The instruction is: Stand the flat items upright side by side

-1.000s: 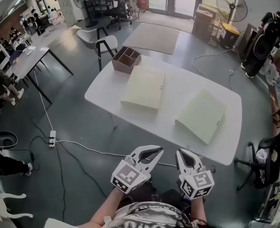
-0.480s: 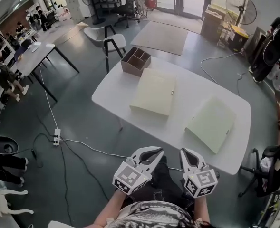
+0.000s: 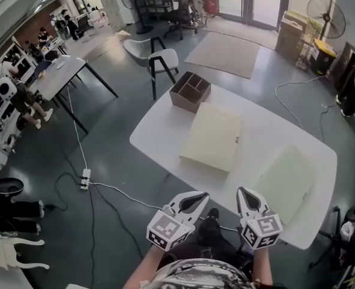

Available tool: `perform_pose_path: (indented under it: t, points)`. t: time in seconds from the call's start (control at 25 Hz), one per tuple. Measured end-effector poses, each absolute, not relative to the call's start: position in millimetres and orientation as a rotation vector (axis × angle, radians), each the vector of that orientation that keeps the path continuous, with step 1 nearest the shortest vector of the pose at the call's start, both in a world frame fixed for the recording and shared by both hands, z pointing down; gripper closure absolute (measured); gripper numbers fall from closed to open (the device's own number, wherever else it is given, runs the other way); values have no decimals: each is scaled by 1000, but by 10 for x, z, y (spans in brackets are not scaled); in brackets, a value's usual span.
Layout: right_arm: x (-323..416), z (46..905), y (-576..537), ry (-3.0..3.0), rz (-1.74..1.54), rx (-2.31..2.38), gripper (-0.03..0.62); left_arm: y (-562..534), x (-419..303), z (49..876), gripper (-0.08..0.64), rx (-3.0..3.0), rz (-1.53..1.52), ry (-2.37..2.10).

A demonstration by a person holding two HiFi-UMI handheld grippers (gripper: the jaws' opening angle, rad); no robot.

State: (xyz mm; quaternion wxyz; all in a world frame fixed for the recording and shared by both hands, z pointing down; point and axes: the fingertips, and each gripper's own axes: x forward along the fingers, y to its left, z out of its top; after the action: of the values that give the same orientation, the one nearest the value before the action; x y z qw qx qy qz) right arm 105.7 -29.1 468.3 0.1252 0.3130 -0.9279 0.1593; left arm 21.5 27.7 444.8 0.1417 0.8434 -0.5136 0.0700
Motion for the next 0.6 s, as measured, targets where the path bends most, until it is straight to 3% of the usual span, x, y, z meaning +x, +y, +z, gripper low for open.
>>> perform_pose_path:
  t: [0.6]
  points:
    - [671,4983,-1577,-2716,634,883,594,-856,-269,4585,545,2351,250,-1553]
